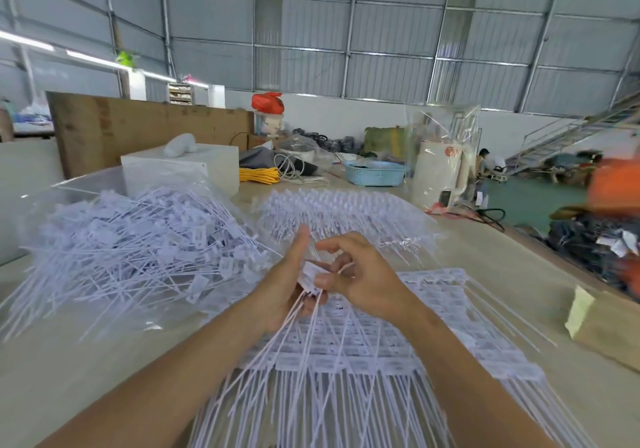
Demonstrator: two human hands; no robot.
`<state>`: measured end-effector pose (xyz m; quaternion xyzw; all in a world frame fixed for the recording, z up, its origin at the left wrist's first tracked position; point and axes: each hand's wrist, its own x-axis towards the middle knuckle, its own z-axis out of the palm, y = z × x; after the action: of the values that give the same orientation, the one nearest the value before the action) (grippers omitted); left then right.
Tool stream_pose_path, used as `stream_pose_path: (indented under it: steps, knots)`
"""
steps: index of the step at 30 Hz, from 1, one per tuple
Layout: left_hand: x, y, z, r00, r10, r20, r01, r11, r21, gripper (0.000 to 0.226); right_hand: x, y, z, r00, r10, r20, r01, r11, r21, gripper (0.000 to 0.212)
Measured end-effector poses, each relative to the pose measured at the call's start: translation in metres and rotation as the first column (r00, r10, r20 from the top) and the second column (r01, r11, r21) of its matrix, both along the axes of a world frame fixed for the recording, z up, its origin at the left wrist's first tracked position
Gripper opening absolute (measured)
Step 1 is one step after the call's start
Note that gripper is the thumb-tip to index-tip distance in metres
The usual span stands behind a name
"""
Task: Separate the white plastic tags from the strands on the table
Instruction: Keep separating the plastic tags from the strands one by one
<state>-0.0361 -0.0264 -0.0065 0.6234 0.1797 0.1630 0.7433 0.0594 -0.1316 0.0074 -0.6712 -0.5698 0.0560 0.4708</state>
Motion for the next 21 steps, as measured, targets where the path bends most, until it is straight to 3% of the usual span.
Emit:
stream_pose_path:
  steps: [3, 7, 11, 15, 16, 18, 19, 21]
  knots:
    - [0.003, -0.002, -0.003, 0.988, 0.141, -0.069, -0.133, 0.985, 0.111, 0.043, 0.009, -0.005, -0.003, 0.997, -0.07, 0.022, 0.071, 0.996, -0.053, 0.037]
    - [0.005, 0.0, -0.006, 0.976, 0.217, -0.022, -0.212, 0.969, 0.126, 0.036, 0.016, -0.014, -0.008, 0.994, 0.021, -0.108, -0.042, 0.979, -0.2, 0.019]
    - [-0.003, 0.003, 0.015, 0.981, 0.194, 0.018, -0.194, 0.967, 0.167, 0.032, 0.018, -0.017, -0.012, 0.998, 0.025, -0.058, -0.034, 0.987, -0.158, 0.042]
    - [-0.019, 0.011, 0.043, 0.984, 0.147, 0.103, -0.162, 0.975, 0.152, 0.017, 0.018, -0.015, -0.008, 0.981, 0.055, -0.185, -0.064, 0.997, -0.042, 0.056]
    - [-0.022, 0.016, 0.05, 0.974, 0.171, 0.147, -0.185, 0.979, 0.085, 0.014, 0.02, -0.015, -0.008, 0.975, 0.05, -0.216, -0.06, 0.997, -0.038, 0.05]
    - [-0.034, 0.038, 0.066, 0.932, 0.221, 0.287, -0.164, 0.964, -0.211, 0.017, 0.026, -0.016, -0.012, 0.974, 0.016, -0.226, -0.035, 0.996, -0.079, 0.041]
    - [-0.043, 0.052, 0.074, 0.898, 0.213, 0.386, -0.036, 0.908, -0.418, 0.022, 0.029, -0.017, -0.015, 0.977, -0.007, -0.212, -0.018, 0.993, -0.118, 0.04]
    - [-0.06, 0.088, 0.083, 0.819, 0.221, 0.53, 0.272, 0.663, -0.697, 0.034, 0.034, -0.016, -0.021, 0.981, -0.035, -0.189, -0.003, 0.98, -0.2, 0.041]
